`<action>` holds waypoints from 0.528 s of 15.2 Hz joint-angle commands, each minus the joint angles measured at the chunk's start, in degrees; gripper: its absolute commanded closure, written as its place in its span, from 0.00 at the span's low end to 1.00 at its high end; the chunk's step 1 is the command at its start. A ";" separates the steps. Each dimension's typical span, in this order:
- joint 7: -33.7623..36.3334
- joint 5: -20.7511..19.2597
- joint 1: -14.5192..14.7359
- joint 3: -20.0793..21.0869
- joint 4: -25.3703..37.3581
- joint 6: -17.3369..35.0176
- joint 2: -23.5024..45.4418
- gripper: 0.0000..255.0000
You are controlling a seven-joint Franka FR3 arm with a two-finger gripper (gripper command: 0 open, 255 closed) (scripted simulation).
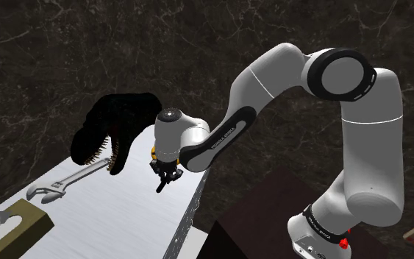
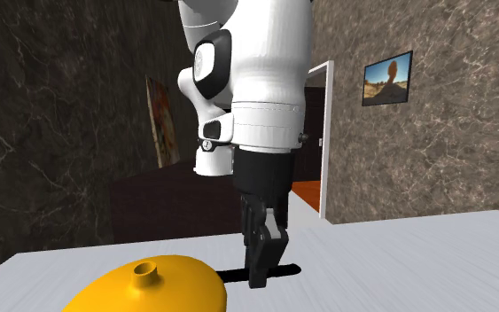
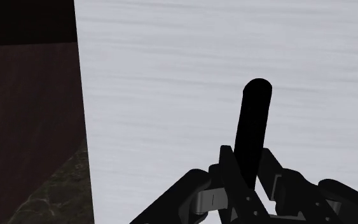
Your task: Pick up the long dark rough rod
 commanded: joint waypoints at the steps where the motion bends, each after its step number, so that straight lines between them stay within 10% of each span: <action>1: 0.04 -0.03 0.04 -0.06 -0.22 -0.03 0.20 1.00; 8: -1.68 2.18 -1.38 1.83 -0.74 -2.62 -3.03 1.00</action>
